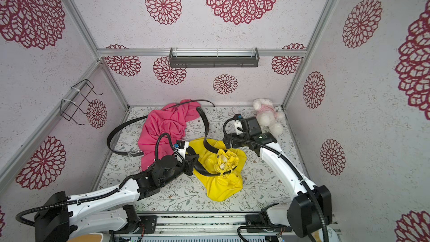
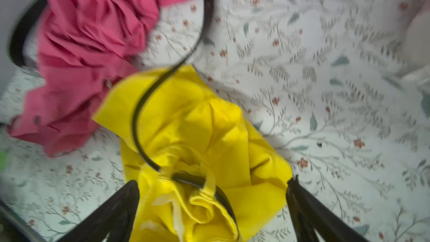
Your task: Remove the belt from the trousers
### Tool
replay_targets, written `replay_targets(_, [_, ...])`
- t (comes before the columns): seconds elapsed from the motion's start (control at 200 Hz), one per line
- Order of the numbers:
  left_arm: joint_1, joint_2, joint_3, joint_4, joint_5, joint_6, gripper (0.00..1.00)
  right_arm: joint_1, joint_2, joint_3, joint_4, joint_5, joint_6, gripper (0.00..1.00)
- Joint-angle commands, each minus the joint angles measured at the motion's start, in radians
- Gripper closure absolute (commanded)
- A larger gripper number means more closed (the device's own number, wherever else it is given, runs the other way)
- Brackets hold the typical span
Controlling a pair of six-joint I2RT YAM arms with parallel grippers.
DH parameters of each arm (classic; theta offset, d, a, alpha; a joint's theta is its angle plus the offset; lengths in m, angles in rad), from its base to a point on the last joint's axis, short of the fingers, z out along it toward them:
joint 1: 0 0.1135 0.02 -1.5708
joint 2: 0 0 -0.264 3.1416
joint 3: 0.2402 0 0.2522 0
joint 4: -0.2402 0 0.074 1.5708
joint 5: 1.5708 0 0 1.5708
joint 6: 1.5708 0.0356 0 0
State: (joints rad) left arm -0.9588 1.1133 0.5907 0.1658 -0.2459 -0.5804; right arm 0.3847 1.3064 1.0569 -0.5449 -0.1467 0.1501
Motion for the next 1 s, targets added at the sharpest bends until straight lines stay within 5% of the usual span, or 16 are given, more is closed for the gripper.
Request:
replay_targets(0.0, [0.002, -0.035, -0.011, -0.085, -0.038, -0.001, 1.00, -0.001, -0.052, -0.043, 0.026, 0.033, -0.006, 0.01])
replay_targets(0.195, [0.006, -0.052, -0.011, -0.116, -0.067, 0.010, 1.00, 0.001, -0.072, -0.131, 0.014, -0.041, 0.013, 0.04])
replay_targets(0.52, [0.036, -0.131, -0.012, -0.166, -0.136, 0.034, 1.00, 0.036, 0.095, -0.203, 0.041, -0.074, 0.042, 0.31])
replay_targets(0.711, [0.064, -0.115, -0.010, -0.160, -0.113, 0.046, 1.00, 0.106, 0.280, -0.113, 0.144, -0.131, 0.081, 0.29])
replay_targets(0.871, [0.081, -0.145, 0.021, -0.209, -0.136, 0.086, 1.00, 0.077, 0.345, -0.028, 0.097, 0.161, 0.084, 0.62])
replay_targets(0.996, [0.135, -0.262, 0.093, -0.323, -0.144, 0.160, 1.00, -0.040, 0.265, 0.032, 0.033, 0.335, 0.056, 0.63])
